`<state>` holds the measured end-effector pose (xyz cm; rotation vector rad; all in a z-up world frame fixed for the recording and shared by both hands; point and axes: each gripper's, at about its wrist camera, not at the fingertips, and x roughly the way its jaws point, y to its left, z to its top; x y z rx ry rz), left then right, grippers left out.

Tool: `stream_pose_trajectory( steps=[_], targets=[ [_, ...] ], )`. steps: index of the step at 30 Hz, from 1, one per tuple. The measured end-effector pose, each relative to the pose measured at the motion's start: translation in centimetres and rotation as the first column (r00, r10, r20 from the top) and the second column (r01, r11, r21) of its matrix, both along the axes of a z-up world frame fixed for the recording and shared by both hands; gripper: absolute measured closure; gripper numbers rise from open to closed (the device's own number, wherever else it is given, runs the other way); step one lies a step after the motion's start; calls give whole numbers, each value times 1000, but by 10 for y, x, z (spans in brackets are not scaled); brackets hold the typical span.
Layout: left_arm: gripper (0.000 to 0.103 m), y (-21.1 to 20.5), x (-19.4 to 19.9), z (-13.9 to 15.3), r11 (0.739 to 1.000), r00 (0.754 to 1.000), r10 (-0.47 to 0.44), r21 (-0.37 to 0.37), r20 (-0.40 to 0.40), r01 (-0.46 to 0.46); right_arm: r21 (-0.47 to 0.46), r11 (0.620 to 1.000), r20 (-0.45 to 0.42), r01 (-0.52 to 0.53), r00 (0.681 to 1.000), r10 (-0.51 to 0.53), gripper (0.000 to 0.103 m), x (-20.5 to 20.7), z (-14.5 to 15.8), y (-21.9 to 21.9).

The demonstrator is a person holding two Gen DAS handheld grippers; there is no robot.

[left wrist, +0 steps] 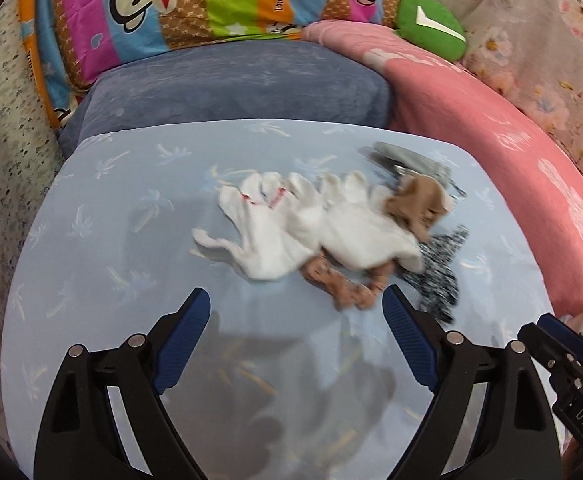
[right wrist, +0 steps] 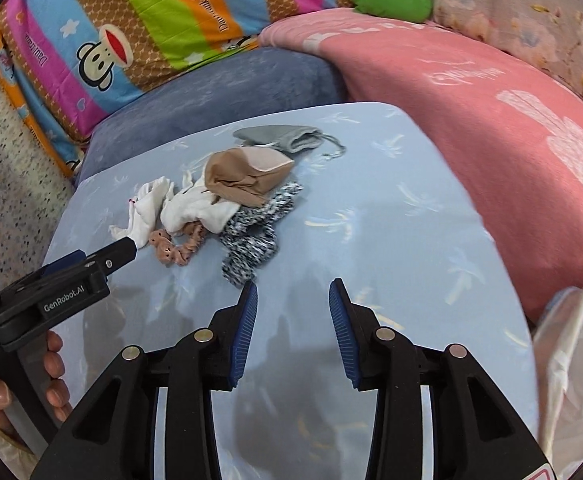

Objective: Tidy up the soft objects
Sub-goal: 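Grasp a white glove with the left gripper while the right gripper grasps another white glove, then carry both white gloves over the trash bin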

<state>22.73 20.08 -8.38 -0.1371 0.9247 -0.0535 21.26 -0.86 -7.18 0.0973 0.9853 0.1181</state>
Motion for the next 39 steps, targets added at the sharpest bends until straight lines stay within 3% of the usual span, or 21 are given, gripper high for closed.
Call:
stream_pose_trajectory(
  steps=[10, 13, 20, 22, 24, 26, 39],
  targets=[
    [20, 24, 38, -20, 999, 998, 25, -38, -51, -27, 3, 997, -20, -72, 997, 72, 65, 56, -15, 53],
    [21, 27, 44, -26, 996, 997, 21, -86, -78, -28, 14, 997, -30, -76, 997, 77, 65, 69, -19, 62],
    [45, 24, 49, -34, 993, 995, -23, -117, -97, 12, 17, 996, -60, -85, 995, 86, 68, 91, -35, 74],
    [58, 23, 50, -34, 991, 994, -40, -134, -97, 26, 32, 995, -77, -91, 993, 94, 81, 93, -40, 74],
    [78, 22, 50, -34, 986, 993, -63, -158, -102, 46, 53, 994, -95, -97, 990, 101, 95, 92, -45, 74],
    [83, 20, 48, -32, 987, 993, -67, -150, -97, 52, 51, 994, -90, -97, 991, 102, 97, 90, -46, 75],
    [87, 10, 21, 13, 989, 997, -73, -132, -23, 70, 104, 992, 10, -74, 997, 74, 98, 52, 12, 63]
  ],
)
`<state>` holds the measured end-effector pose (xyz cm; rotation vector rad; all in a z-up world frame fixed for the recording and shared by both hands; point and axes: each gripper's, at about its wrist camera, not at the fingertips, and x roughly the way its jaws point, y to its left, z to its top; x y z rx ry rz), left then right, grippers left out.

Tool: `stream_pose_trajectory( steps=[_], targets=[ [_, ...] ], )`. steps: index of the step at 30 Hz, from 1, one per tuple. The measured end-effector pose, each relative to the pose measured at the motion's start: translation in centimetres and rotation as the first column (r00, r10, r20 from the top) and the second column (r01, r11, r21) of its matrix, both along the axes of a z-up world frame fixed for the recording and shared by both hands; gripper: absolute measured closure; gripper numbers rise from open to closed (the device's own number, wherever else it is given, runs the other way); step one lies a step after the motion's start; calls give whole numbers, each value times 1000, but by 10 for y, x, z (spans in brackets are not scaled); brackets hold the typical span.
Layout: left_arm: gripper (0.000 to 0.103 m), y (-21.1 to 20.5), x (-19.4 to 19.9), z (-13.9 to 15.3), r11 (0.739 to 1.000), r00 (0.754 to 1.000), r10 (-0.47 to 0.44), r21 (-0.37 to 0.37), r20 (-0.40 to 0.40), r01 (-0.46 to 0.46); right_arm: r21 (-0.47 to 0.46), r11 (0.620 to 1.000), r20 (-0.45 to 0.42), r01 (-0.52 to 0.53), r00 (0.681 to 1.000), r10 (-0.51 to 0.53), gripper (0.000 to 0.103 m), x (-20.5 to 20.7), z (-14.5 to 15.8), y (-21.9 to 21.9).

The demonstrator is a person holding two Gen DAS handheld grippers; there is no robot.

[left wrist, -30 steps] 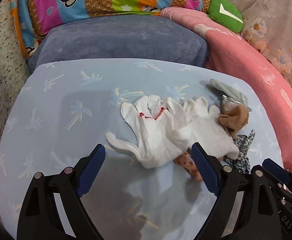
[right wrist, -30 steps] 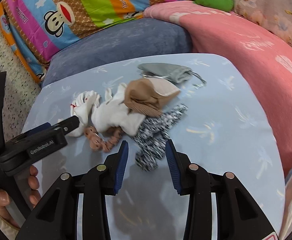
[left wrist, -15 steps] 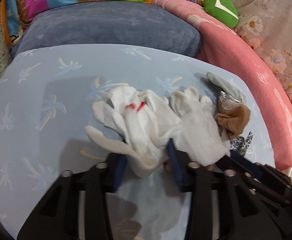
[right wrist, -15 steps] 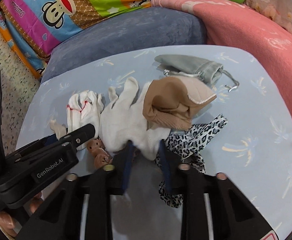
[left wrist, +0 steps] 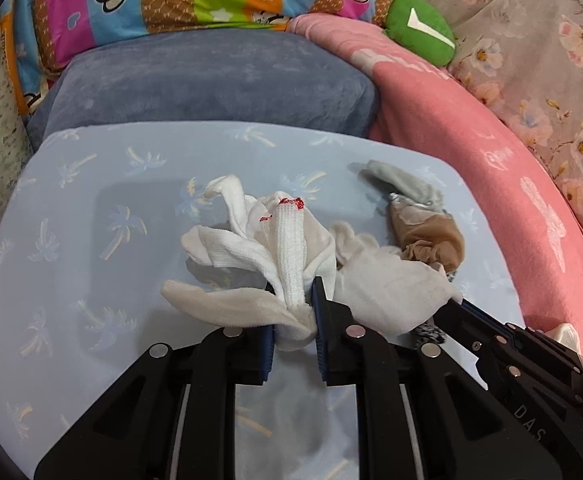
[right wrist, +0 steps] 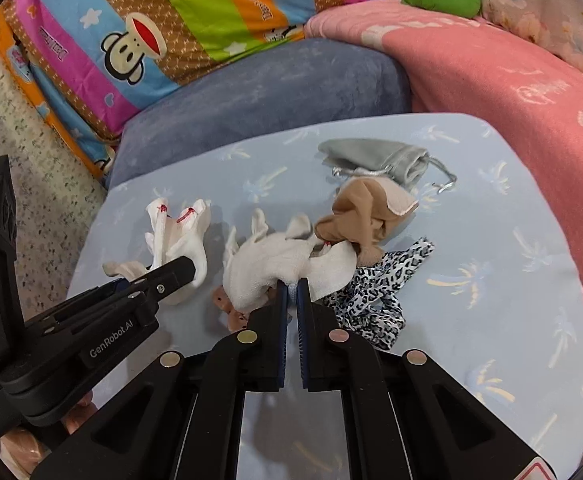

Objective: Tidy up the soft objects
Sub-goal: 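Carry both white gloves over the trash bin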

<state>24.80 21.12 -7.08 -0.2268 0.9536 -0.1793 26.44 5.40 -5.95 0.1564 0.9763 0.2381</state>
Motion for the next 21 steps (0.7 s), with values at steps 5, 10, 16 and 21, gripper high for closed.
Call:
stream_pose_trajectory(
  steps=[5, 10, 16, 21],
  targets=[
    [87, -13, -14, 26, 1000, 999, -28, -4, 43, 28, 19, 1000, 53, 24, 998, -25, 98, -21, 33, -12],
    [87, -30, -34, 49, 998, 994, -63, -14, 90, 65, 23, 998, 113, 56, 992, -59, 98, -49, 65, -32],
    [87, -58, -59, 69, 992, 983, -124, -20, 133, 127, 21, 993, 162, 119, 979, -121, 98, -86, 92, -63],
    [87, -91, -78, 80, 982, 971, -181, -21, 156, 186, 24, 984, 183, 179, 966, -180, 98, -115, 104, -102]
  ],
)
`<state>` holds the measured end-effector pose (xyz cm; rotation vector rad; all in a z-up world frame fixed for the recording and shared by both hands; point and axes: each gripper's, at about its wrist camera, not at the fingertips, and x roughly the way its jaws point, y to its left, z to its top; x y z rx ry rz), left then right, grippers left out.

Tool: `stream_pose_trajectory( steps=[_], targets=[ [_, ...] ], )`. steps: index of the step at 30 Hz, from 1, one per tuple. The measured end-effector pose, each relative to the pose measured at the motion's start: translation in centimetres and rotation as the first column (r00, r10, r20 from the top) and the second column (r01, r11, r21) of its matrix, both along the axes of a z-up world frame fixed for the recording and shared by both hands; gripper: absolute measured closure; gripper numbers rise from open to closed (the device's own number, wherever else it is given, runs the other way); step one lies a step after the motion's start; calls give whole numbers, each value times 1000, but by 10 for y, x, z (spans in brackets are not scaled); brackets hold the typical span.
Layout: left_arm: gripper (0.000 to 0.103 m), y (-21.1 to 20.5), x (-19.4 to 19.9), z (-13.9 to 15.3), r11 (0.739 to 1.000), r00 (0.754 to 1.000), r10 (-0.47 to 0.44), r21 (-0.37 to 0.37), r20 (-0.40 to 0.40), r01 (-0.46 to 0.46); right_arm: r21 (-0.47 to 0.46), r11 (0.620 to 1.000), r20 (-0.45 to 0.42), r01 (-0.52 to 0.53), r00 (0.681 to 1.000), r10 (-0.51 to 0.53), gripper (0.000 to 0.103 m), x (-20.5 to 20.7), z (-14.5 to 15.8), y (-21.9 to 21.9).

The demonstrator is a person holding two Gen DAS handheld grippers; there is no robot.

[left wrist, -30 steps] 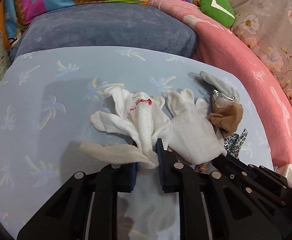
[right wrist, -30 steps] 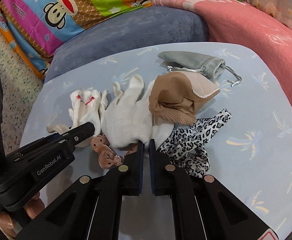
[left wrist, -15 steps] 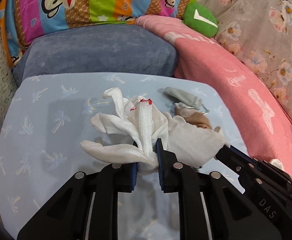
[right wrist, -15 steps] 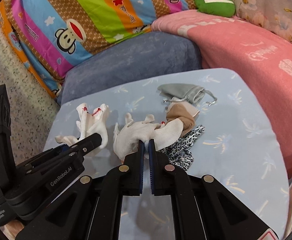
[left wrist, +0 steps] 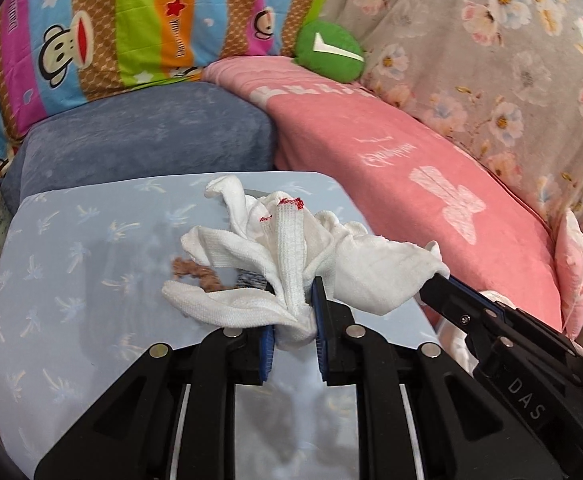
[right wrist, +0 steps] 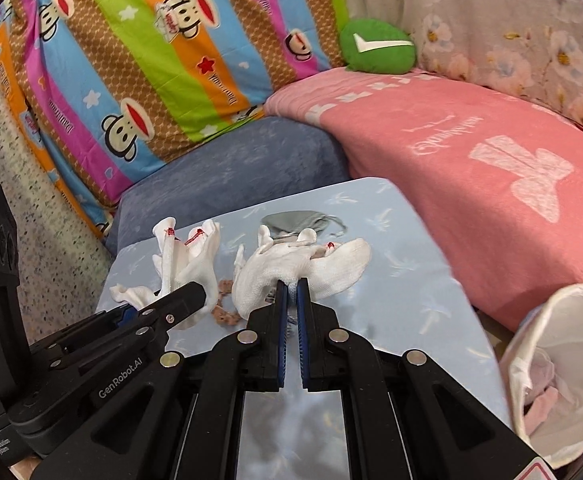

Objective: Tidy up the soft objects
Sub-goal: 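Carry both white gloves over the trash bin, then open both grippers to drop the gloves into the bin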

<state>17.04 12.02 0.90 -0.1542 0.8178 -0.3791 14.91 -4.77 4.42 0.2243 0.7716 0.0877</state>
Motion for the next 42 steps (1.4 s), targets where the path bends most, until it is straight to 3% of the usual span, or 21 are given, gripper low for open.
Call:
stream_pose_trajectory(
  steps=[11, 24, 34, 42],
  targets=[
    [87, -88, -34, 8, 988, 987, -157, 22, 25, 156, 8, 987, 11, 158, 987, -158, 98, -66, 1, -101],
    [86, -190, -76, 0, 941, 943, -334, 62, 8, 333, 18, 947, -13, 321, 947, -321, 98, -128, -19, -204],
    [85, -245, -94, -8, 903, 906, -423, 76, -22, 423, 35, 914, -28, 404, 915, -403, 98, -156, -32, -255],
    [81, -271, -101, -12, 886, 891, -453, 91, -37, 455, 46, 899, -40, 435, 900, -433, 98, -164, -38, -277]
  ],
)
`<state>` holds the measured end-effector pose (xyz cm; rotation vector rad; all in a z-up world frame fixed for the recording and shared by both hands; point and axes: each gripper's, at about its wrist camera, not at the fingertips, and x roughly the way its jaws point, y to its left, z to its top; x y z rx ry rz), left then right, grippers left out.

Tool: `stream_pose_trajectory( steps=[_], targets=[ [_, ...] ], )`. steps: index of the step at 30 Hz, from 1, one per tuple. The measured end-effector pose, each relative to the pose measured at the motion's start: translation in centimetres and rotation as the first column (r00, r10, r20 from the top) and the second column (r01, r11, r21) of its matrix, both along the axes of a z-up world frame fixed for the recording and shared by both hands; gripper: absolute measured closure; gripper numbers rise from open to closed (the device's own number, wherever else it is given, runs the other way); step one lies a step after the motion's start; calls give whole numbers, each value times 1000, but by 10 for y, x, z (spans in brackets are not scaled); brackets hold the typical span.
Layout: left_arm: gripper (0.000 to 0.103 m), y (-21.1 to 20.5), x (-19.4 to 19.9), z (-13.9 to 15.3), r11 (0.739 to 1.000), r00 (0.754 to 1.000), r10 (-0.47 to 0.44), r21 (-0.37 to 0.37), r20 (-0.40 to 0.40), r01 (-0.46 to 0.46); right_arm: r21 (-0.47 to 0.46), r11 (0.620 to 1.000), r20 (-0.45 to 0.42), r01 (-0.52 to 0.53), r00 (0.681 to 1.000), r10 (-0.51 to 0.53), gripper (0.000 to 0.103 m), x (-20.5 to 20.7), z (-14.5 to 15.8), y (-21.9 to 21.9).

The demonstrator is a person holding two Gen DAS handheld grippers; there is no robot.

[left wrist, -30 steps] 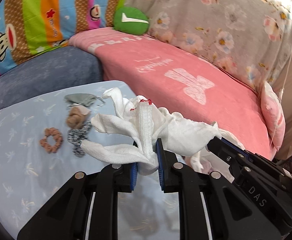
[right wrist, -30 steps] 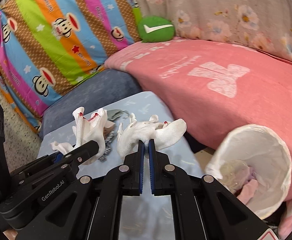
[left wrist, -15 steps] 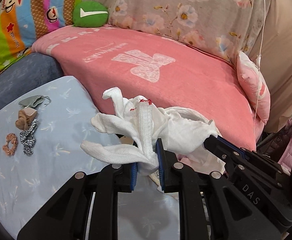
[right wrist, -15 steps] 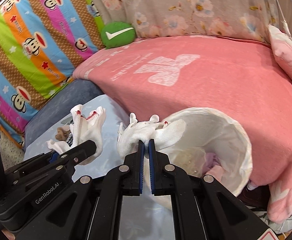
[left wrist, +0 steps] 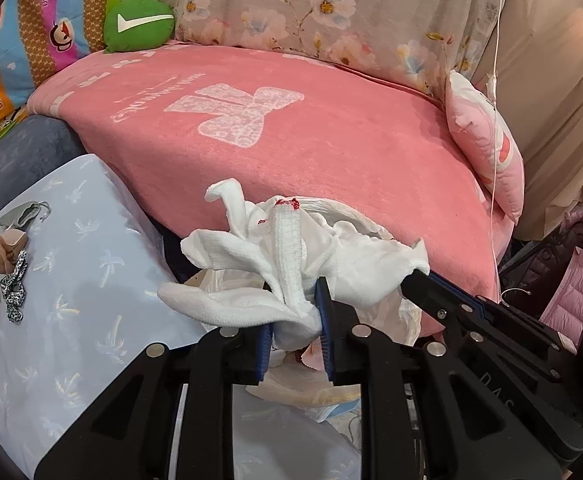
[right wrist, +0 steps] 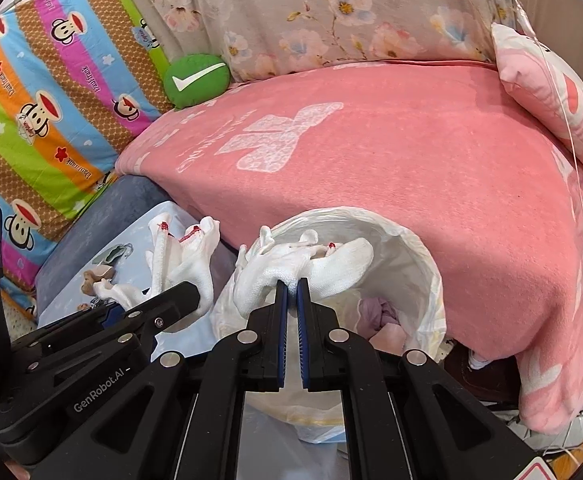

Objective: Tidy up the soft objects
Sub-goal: 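Open both grippers to drop the gloves into the bin, then withdraw both tools from the bin back toward the table items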

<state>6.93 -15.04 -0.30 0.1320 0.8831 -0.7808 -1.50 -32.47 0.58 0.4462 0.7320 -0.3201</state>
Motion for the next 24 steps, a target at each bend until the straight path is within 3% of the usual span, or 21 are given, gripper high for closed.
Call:
stream_pose_trajectory(
  steps=[4, 6, 8, 24],
  targets=[
    [72, -8, -2, 0, 1000, 1000, -1, 4, 3, 1, 1, 1000, -5, 8, 1000, -8, 97, -2, -2, -5],
    [55, -10, -3, 1, 1000, 1000, 8, 6, 9, -8, -2, 1000, -5, 14, 1000, -14, 97, -2, -1, -7],
    [50, -8, -4, 3, 1000, 1000, 24, -6, 19, -24, -7, 1000, 1, 23, 1000, -23, 96, -4, 0, -8],
    [49, 10, 5, 6, 997, 997, 72, -28, 15, -71, -36, 999, -4, -12, 1000, 12, 94, 2, 5, 9]
  ],
)
